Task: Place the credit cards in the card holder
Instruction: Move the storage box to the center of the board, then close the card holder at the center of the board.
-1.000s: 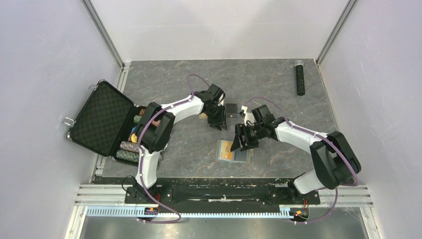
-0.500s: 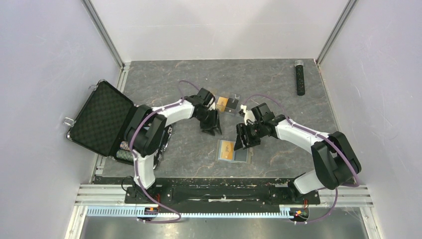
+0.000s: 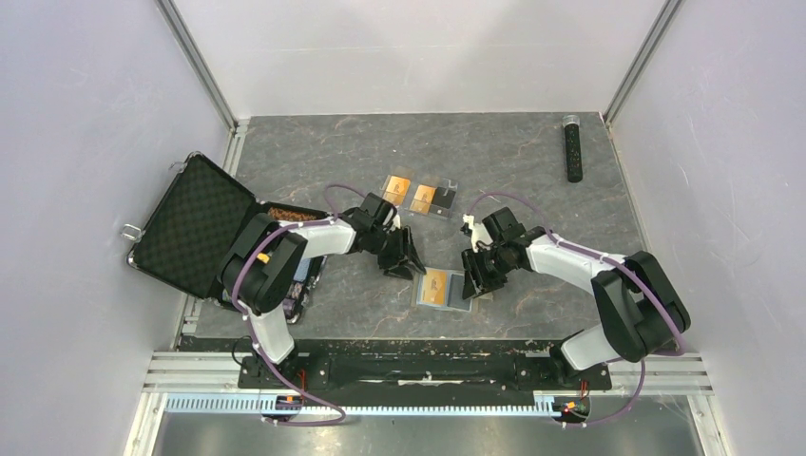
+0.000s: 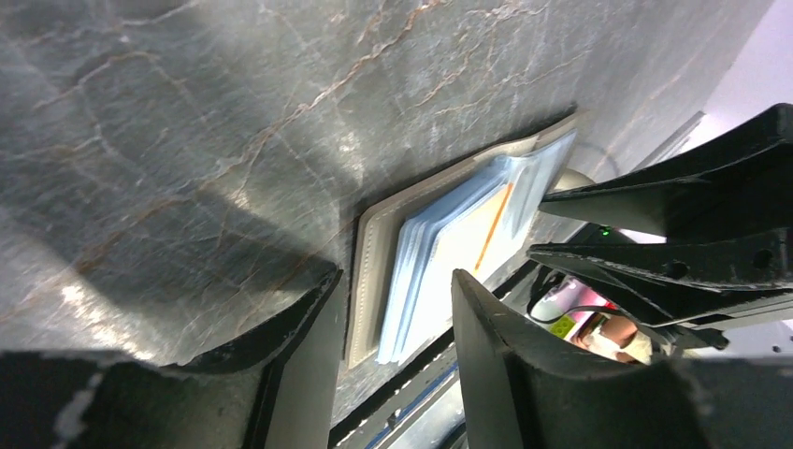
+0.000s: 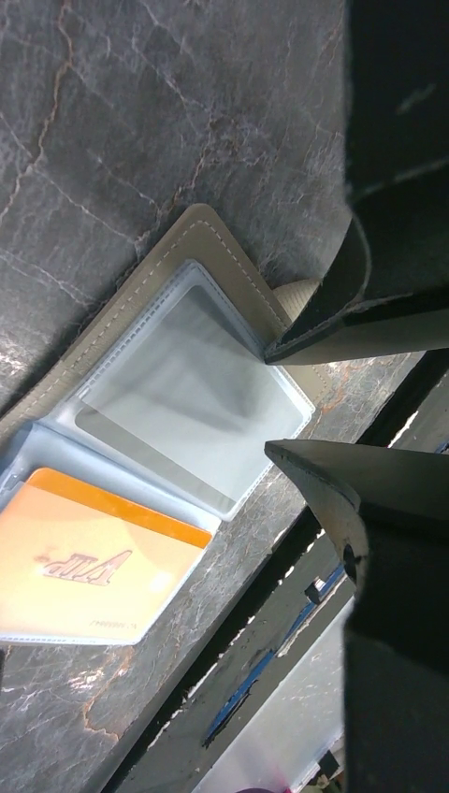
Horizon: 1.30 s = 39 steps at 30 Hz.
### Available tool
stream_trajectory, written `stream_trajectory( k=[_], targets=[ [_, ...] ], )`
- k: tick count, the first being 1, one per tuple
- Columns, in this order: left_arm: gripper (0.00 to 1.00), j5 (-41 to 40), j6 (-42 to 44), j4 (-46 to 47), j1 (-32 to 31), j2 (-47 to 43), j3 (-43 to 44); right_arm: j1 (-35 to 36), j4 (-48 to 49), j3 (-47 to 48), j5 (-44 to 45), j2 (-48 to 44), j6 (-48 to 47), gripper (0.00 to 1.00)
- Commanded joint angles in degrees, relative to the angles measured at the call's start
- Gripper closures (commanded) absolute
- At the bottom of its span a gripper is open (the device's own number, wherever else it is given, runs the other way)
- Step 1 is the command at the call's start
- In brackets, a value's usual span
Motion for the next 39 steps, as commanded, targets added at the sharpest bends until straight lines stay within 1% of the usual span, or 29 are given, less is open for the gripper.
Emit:
stream_trajectory(
  k=[1, 3, 11, 14, 21, 25, 28, 29, 32, 33, 39],
  targets=[
    [0.47, 3.18, -5.13, 8.92, -0.25, 1.62, -2.32, 0.27, 1.51, -1.94, 1.3, 1.42, -1.19, 0.63],
    [0.49, 4.79, -6.69, 11.83, -0.4, 1.53, -3.08, 0.26, 1.59, -1.99, 1.2, 1.6, -1.27, 0.63],
    [0.64, 9.06, -13.04, 22.71, -0.41, -1.94, -6.0, 0.32, 1.68, -0.81, 0.11, 2.34, -0.87, 0.63],
    [0.66, 9.64, -14.16, 24.29, -0.7, -3.22, -6.14, 0.27, 1.62, -0.04, -0.35, 2.54, -0.68, 0.63],
    [0.66, 11.15, -14.28, 23.93, -1.53, -4.65, -5.19, 0.37, 1.78, 1.14, -1.64, 3.21, -0.13, 0.63],
    [0.68, 10.37, -10.88, 19.19, -2.71, -4.07, -3.42, 0.26, 1.96, 1.86, -2.44, 3.58, 0.46, 0.63],
    [0.73, 7.59, -6.83, 12.75, -3.43, -4.72, -1.26, 0.32, 2.17, 2.55, -3.26, 3.68, 0.96, 0.62],
    [0.77, 6.53, -5.1, 9.3, -3.57, -5.0, -0.27, 0.22, 2.25, 2.85, -3.68, 3.83, 1.07, 0.62],
    [0.95, 3.39, -1.21, 2.94, -3.75, -6.2, 2.21, 0.27, 2.69, 3.96, -5.13, 3.71, 1.8, 0.62],
    [0.98, 2.44, -0.16, 1.21, -3.75, -6.57, 3.22, 0.32, 2.82, 4.59, -5.83, 3.72, 1.98, 0.62],
    [0.98, 0.51, 6.35, -9.71, -2.76, -6.62, 7.72, 0.29, 5.76, 8.11, -10.78, 4.13, 5.87, 0.61]
  ],
)
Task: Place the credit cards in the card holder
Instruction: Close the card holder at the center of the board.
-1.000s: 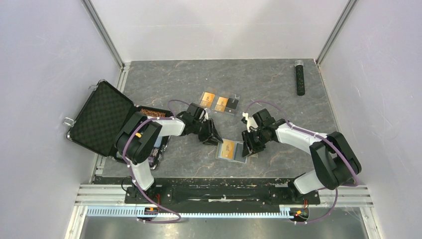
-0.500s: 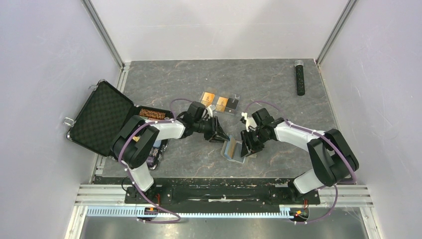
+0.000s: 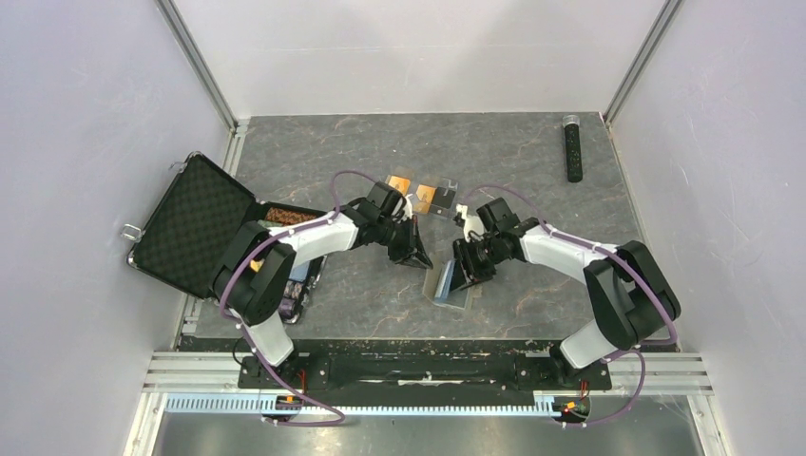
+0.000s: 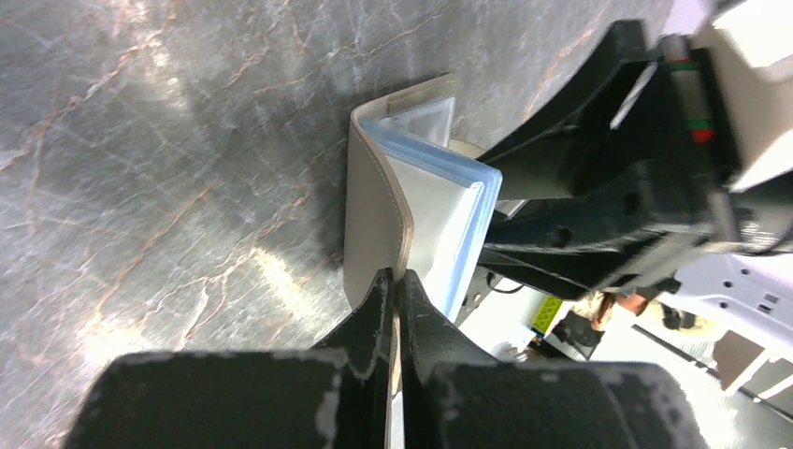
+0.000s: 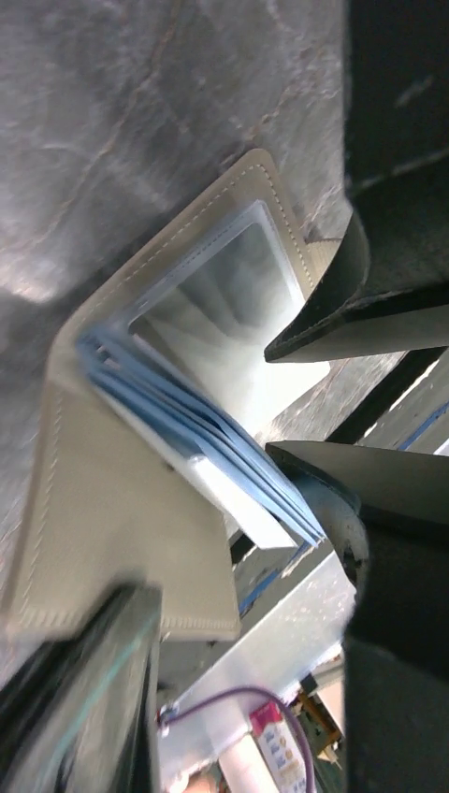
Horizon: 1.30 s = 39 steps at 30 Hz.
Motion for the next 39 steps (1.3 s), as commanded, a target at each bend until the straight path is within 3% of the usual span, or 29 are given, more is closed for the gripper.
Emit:
stream_trajectory(
  k=[1, 13, 23, 39],
  targets=[
    [0.98, -2.63, 8.55, -11.01, 0.8, -2.73, 4.0, 0.2, 5.29, 4.92, -5.62, 0.51, 4.01, 0.61],
    [0.95, -16.16, 20.4, -33.92, 3.42, -5.58, 11.03, 0.21, 8.89, 9.67, -7.97, 2.58, 8.92, 0.6],
    [0.75, -10.76, 16.99, -28.59, 1.37, -1.61, 13.95, 0.1, 8.8, 10.21, -7.53, 3.06, 9.3, 0.59],
    [0.65, -4.64, 9.63, -14.78, -0.53, -1.08, 6.97, -1.39, 7.13, 11.53, -6.82, 3.48, 7.86, 0.57]
  ],
)
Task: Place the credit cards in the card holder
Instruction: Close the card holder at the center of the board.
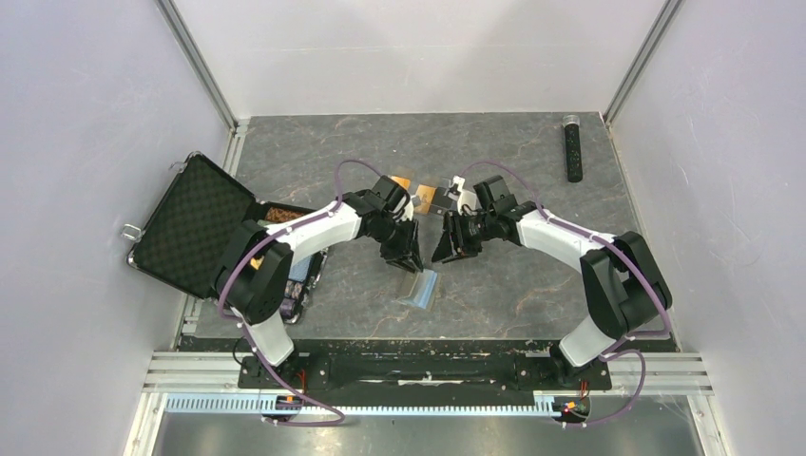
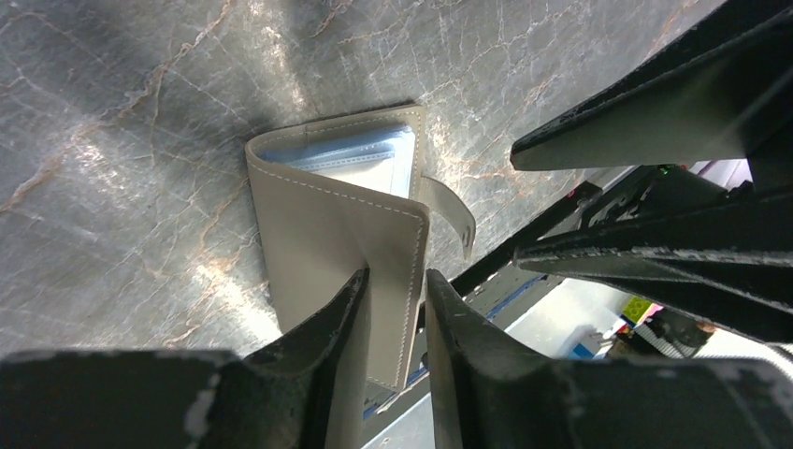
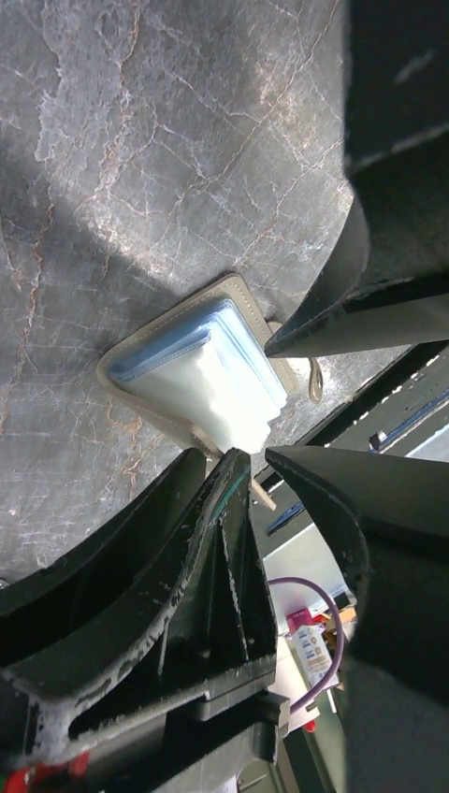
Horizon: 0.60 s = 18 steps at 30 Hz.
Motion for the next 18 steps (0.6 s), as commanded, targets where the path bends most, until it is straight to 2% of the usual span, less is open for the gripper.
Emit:
stream_trajectory(
  k=[1, 7, 11, 18],
  targets=[
    [0.64, 3.34, -5.19, 7.71, -0.1, -2.0, -2.71, -0.22, -0.5, 2.38, 0.17, -0.06, -1.23, 0.57],
    [0.63, 4.8, -6.58, 10.98, -0.1, -1.41, -5.1, -0.21, -1.61, 2.79, 0.29, 0.26, -2.6, 0.57],
    [0.66, 6.05, -6.36, 11.35, -0.1, 0.33, -5.26, -0.18, -1.99, 3.37, -0.25, 0.48, -3.5, 0.59],
    [0.66, 7.55, -7.58, 12.63, -0.1, 3.91, -5.64, -0.18, -0.61, 3.36, -2.4, 4.24, -4.97, 0.64]
  ],
)
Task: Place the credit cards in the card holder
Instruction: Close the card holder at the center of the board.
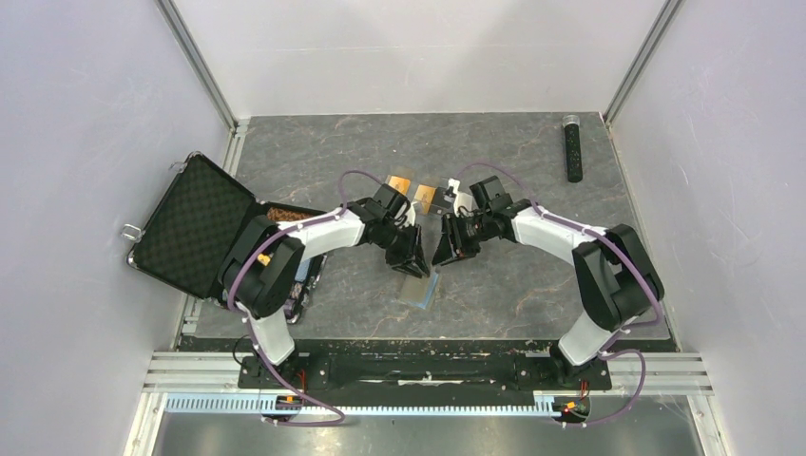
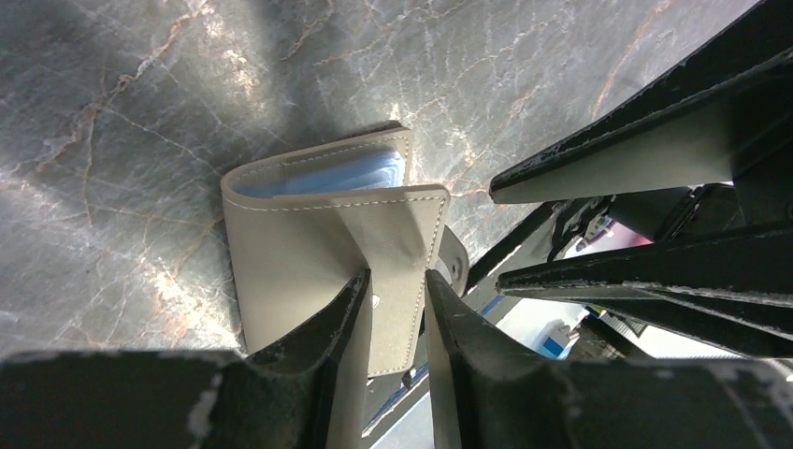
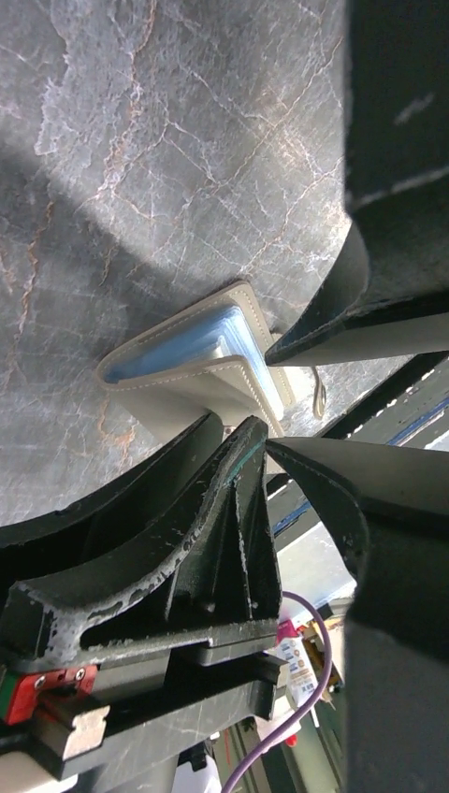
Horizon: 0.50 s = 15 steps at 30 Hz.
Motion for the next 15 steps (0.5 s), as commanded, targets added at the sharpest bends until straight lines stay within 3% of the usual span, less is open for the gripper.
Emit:
stream_trajectory(
  k=[1, 9, 12, 15],
  targets=[
    [0.66, 2.63, -3.71, 2.85, -0.1, 2.36, -0.87, -0.13, 1.26, 2.08, -1.33, 2.76, -2.31, 0.64],
    [0.71, 3.92, -5.27, 4.83, -0.15, 3.31, -1.94, 0.0, 3.72, 1.48, -2.28, 8.27, -2.69, 0.74],
    [0.69, 4.69, -5.24, 5.77, -0.13, 2.08, -1.9, 0.09, 4.85, -0.3, -2.17, 9.96, -2.88, 0.77],
    [0.62, 5.74, -5.3, 6.56, -0.19, 0.95, -1.66, 0.09, 5.84, -1.31, -1.43, 11.17, -2.92, 0.79]
  ],
)
